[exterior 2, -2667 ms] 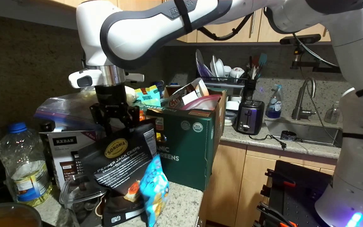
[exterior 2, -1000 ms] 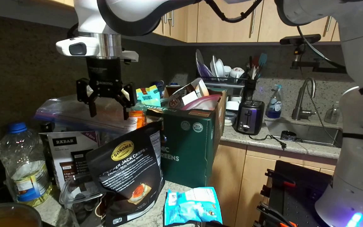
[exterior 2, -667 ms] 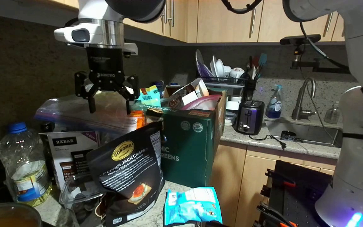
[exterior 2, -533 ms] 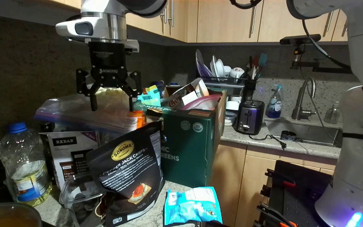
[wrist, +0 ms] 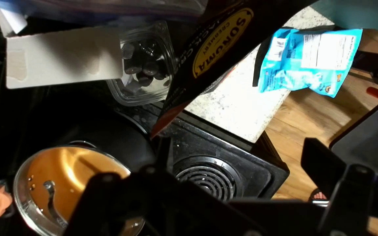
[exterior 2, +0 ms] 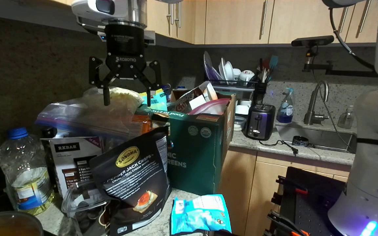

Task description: Take out two products out of the box and put them on the counter

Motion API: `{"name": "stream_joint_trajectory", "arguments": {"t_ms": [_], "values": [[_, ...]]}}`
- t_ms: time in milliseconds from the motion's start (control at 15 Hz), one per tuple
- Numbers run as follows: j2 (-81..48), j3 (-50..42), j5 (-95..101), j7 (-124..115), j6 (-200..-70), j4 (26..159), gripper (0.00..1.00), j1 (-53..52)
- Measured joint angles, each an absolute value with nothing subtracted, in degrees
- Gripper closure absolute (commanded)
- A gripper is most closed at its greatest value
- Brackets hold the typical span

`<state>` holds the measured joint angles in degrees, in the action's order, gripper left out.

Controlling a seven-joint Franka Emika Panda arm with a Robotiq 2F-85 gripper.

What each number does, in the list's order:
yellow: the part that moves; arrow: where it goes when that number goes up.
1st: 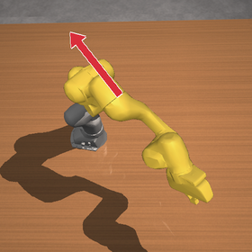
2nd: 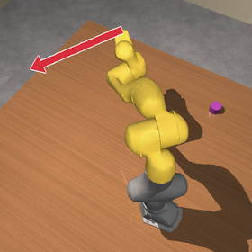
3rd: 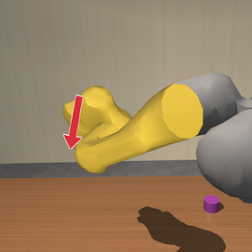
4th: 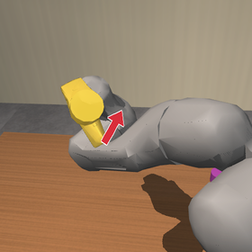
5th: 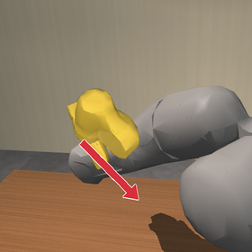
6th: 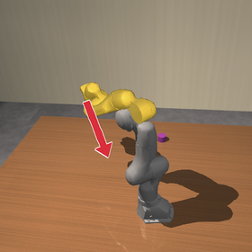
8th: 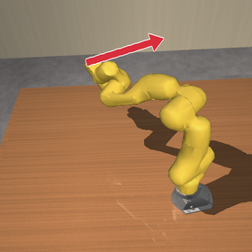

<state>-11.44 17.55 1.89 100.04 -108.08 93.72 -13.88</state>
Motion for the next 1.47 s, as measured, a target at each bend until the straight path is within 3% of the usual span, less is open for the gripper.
{"name": "stream_joint_trajectory", "arguments": {"t_ms": [867, 1467], "values": [[-11.4, 18.5, -3.2, 97.3, -106.9, 96.4, 0.00, -15.6], [-3.5, 19.5, -12.9, 94.9, -107.7, 112.0, 0.00, -16.3]]}}
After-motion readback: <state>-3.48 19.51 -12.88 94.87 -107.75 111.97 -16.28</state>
